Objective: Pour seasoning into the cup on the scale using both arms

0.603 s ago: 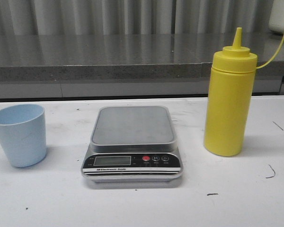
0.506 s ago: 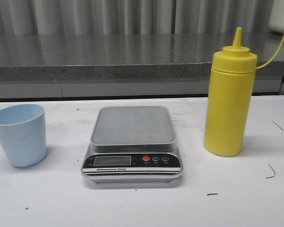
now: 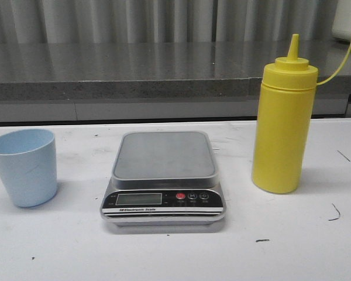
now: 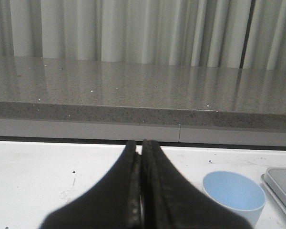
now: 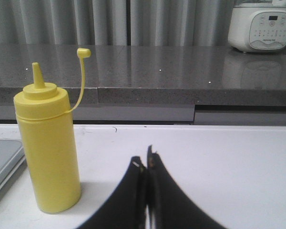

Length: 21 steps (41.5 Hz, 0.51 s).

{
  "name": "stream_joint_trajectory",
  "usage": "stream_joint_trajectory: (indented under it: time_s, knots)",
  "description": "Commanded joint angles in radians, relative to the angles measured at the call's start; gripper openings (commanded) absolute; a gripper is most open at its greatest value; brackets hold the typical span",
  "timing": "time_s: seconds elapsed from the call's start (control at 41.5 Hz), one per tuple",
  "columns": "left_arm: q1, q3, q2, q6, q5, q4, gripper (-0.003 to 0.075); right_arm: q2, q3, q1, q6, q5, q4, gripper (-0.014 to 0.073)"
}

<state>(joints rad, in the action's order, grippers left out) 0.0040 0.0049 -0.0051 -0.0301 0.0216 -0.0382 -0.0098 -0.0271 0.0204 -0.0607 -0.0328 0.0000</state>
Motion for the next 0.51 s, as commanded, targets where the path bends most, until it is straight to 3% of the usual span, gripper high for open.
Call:
stream_joint_trajectory:
  time_s: [0.0,0.314,0.482]
  knots:
    - [-0.007,0.023,-0.017,-0.002,-0.076,-0.007,-0.0020,-0.017,0.006,-0.006,0.000,0.088,-0.007,-0.0067]
    - [-0.007,0.023,-0.017,-0.002,-0.078,-0.007,-0.0020,-0.017,0.007,-0.006,0.001,0.121,-0.008,-0.0067]
    - [-0.007,0.003,-0.017,-0.002,-0.153,-0.007,-0.0020,-0.017,0.059,-0.006,0.001,0.123,-0.008,-0.0067]
